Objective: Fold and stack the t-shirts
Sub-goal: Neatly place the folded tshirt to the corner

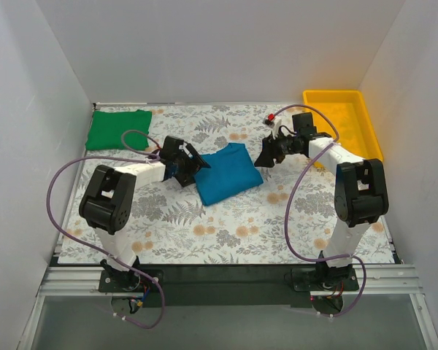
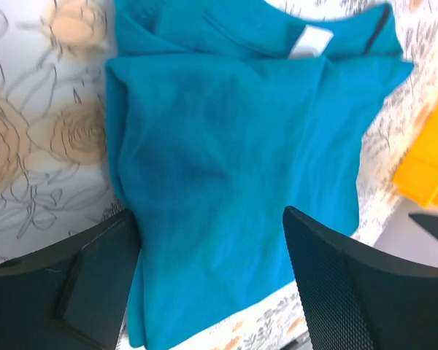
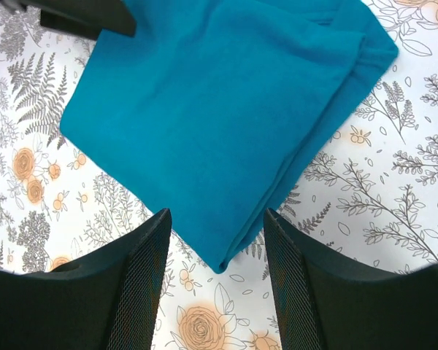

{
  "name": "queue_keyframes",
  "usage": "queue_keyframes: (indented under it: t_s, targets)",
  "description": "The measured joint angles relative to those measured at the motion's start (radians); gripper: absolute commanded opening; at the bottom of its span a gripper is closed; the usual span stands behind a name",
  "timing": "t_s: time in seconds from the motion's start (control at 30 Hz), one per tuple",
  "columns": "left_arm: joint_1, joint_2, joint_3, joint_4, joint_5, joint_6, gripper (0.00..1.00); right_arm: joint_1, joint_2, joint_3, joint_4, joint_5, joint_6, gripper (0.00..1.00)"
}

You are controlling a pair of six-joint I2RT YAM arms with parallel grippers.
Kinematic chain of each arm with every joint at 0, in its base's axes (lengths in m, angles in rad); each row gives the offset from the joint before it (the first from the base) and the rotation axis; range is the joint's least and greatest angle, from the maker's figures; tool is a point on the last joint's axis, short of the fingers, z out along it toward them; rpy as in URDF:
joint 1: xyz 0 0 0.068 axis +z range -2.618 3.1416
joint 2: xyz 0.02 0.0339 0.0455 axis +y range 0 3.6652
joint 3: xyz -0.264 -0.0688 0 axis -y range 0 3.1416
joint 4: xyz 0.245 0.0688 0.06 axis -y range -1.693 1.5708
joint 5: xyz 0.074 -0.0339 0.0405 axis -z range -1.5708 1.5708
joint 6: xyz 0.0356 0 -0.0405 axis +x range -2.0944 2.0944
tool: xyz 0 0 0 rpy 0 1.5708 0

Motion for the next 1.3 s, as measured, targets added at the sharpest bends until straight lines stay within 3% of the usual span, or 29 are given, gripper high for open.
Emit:
queue_keyframes:
  t_s: [0.13, 0.43, 0.73, 0.8, 0.93, 1.0, 1.3]
  targets:
    - [0.000, 0.038, 0.078, -0.063, -0.050, 0.033, 0.79, -0.001, 0.000, -0.008, 0.005, -0.019, 0.002, 0.61]
    - [0.048, 0.037, 0.119, -0.134, -0.120, 0.277, 0.80, -0.023, 0.000, -0.013, 0.005, -0.053, 0.009, 0.61]
    - [0.126, 0.261, 0.420, -0.220, 0.094, 0.462, 0.80, -0.045, -0.002, -0.013, 0.005, -0.082, 0.019, 0.61]
    - [0.120, 0.299, 0.471, -0.230, 0.144, 0.481, 0.77, -0.053, -0.002, -0.013, 0.005, -0.090, 0.020, 0.60]
    - [0.093, 0.347, 0.523, -0.241, 0.186, 0.494, 0.52, -0.069, -0.002, -0.013, 0.005, -0.102, 0.021, 0.60]
    - [0.080, 0.365, 0.533, -0.241, 0.198, 0.491, 0.48, -0.076, -0.002, -0.013, 0.005, -0.104, 0.024, 0.60]
    - [0.061, 0.362, 0.538, -0.245, 0.211, 0.526, 0.62, -0.087, -0.002, -0.013, 0.005, -0.115, 0.024, 0.60]
